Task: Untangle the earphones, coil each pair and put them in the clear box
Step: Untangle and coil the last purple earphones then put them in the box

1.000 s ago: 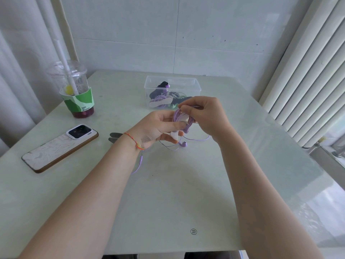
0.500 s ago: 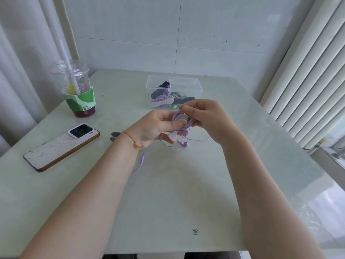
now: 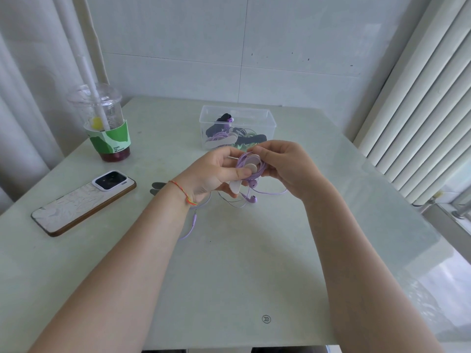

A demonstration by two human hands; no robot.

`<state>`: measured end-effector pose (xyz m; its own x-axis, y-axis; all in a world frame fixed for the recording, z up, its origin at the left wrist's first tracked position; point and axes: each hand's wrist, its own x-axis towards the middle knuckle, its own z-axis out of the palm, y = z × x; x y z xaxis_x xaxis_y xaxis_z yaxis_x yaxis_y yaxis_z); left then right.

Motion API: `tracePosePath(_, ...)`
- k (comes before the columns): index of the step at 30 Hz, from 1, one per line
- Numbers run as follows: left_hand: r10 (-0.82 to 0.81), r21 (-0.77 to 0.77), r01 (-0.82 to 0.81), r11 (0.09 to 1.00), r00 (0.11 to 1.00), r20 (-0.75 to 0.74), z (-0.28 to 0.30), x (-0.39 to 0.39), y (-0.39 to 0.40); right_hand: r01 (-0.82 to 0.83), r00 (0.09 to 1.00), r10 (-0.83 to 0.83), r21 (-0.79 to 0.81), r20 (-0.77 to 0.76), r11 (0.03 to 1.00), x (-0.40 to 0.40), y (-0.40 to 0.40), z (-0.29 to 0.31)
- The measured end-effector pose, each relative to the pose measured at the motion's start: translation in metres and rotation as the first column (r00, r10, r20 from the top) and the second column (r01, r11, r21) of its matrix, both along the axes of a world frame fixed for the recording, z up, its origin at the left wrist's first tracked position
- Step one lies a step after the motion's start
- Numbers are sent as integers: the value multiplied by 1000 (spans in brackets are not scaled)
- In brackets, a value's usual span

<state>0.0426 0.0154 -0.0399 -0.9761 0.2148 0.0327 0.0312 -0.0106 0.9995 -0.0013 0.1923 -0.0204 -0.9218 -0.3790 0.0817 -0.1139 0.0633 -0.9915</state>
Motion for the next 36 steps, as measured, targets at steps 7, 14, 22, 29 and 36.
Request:
tracePosePath(7,32,-35,-32,999,999,1,-3,-1,-2,5,997,5,125,-76,992,-1,1,1)
tracePosePath(14,-20,-81,24,996,999,49,-2,0,-2,26,978,54,375,-201,927,0,3,3)
tracePosePath(22,7,-152,7,988,996,92,-4,0,0,56,944,155,605,-290,794,6,3,7)
tracePosePath(29,2,-209,21,978,994,110,-3,0,-2,181,905,119,622,-409,762,3,-2,2)
tracePosePath(36,4,-231,21,973,994,107,1,1,-3,153,932,65,547,-357,823,7,-2,7)
